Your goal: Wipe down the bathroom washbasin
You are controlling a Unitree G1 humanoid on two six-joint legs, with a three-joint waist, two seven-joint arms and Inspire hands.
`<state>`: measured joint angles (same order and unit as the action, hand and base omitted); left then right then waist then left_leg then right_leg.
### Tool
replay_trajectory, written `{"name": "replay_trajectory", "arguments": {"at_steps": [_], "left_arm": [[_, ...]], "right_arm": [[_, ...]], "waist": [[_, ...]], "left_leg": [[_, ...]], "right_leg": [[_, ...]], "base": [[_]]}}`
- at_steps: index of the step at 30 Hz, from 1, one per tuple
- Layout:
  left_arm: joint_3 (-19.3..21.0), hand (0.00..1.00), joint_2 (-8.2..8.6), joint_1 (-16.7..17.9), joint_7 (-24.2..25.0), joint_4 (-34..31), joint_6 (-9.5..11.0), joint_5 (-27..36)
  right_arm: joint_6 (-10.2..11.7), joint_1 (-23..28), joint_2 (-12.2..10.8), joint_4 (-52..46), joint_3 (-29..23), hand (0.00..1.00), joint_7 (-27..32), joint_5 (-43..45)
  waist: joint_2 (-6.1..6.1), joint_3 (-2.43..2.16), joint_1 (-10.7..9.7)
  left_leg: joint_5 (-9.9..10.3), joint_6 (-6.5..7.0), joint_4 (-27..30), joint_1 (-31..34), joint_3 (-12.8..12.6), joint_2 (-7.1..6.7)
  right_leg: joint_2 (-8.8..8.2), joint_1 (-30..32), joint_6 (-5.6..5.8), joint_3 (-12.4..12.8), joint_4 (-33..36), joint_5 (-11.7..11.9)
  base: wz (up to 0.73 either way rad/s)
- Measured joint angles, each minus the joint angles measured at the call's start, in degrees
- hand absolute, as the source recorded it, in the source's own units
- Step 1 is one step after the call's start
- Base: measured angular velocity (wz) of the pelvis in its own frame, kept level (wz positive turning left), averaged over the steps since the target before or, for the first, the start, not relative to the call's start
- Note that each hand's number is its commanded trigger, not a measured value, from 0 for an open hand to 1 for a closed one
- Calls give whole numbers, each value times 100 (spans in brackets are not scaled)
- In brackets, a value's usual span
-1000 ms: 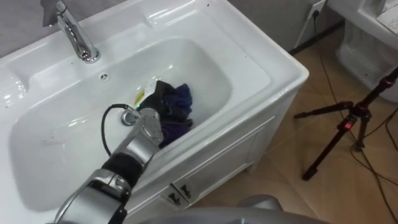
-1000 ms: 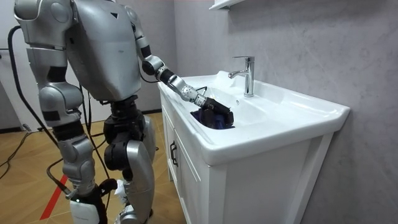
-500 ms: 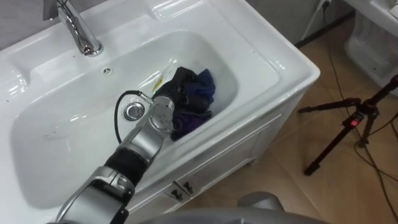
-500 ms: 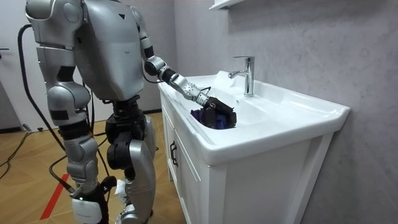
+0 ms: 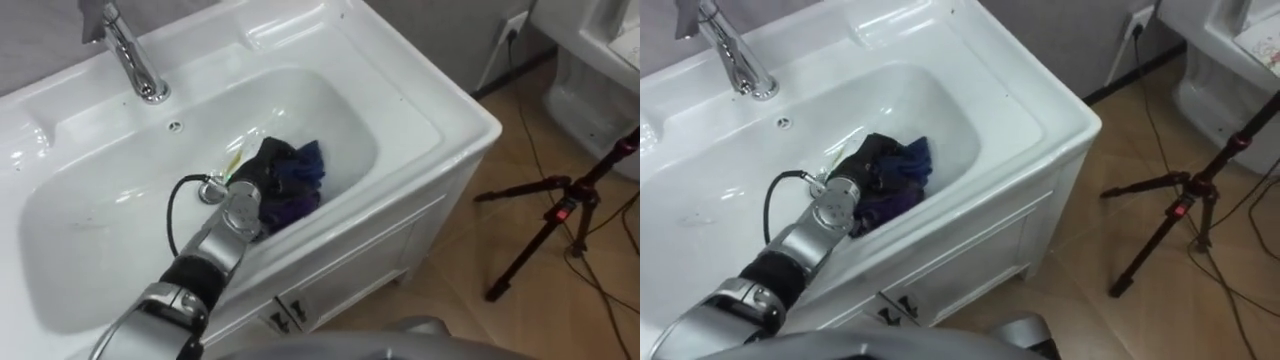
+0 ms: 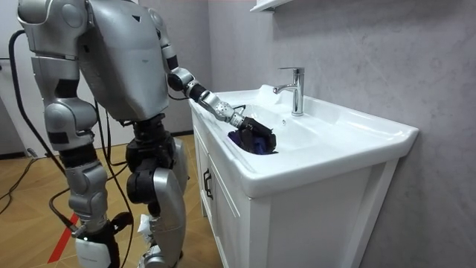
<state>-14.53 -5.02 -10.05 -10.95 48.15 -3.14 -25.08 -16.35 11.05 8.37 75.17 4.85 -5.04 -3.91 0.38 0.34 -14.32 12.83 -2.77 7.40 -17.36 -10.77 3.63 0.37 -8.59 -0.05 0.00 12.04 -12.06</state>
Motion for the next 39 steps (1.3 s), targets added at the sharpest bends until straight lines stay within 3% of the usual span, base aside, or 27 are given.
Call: {"name": "replay_trajectory", "arguments": {"at_steps": [2, 4, 6, 9, 12, 15, 22, 31, 34, 39], "left_arm": [[325, 100, -106, 144, -218, 100, 61, -375], [469, 100, -371, 189, -470, 280, 78, -663], [678, 100, -869, 363, -904, 511, 74, -1318], [882, 100, -1286, 654, -1657, 668, -126, -2257], [983, 100, -1285, 781, -1904, 666, -298, -3225], [980, 100, -1223, 832, -1883, 666, -540, -3581], [1007, 100, -1226, 938, -1864, 603, -761, -4077], [1015, 100, -1205, 984, -1909, 577, -845, -4066], [1047, 100, -1180, 986, -1994, 577, -845, -3957], [1464, 100, -1009, 953, -2147, 458, -765, -3505]], "right_arm": [[-4, 27, -12, -13, -78, 0, -14, 107], [-5, 20, -1, -2, -236, 0, -14, 138], [-2, 32, 17, -13, -511, 0, -24, 217], [-28, -14, 83, -9, -620, 0, -66, 231], [-47, -43, 211, 39, -756, 0, -146, 293], [-40, -103, 317, -13, -865, 0, -216, 216], [-130, -157, 385, -7, -1136, 0, -195, 245], [-87, -325, 426, 26, -1172, 0, 65, 69], [37, -336, 422, 45, -1103, 0, 108, -35], [268, -328, 415, 52, -973, 0, 146, -187]], "waist": [[-18, -14, 89], [-17, -23, 149], [30, -72, 232], [102, -125, 399], [227, -156, 533], [318, -169, 544], [406, -208, 652], [436, -202, 683], [442, -199, 677], [427, -171, 667]], "left_leg": [[0, 0, -5, 0, 9, 0], [0, 0, -22, 8, 5, 2], [1, -2, -72, 8, 7, 48], [1, -2, -88, 16, 3, 98], [1, -2, -84, 17, 1, 95], [-1, -2, -61, 14, 6, 109], [-2, -3, -46, 7, 1, 159], [-2, -4, -39, -29, -2, 183], [-3, -4, -39, -27, 7, 182], [-2, -4, -36, 2, 66, 161]], "right_leg": [[2, 0, 0, -3, 10, 0], [11, 6, -1, -12, 9, 2], [69, 36, -30, 14, -13, 38], [113, 38, -70, 15, -45, 98], [116, 47, -68, 31, -89, 98], [149, 60, -79, 105, -82, 115], [207, 117, -141, 147, -14, 123], [231, 77, -168, 160, -32, 113], [227, 68, -167, 147, -34, 111], [190, 69, -151, 92, -36, 95]], "base": [[3], [5], [-6], [-9], [0], [-12], [-12], [0], [2], [5]]}}
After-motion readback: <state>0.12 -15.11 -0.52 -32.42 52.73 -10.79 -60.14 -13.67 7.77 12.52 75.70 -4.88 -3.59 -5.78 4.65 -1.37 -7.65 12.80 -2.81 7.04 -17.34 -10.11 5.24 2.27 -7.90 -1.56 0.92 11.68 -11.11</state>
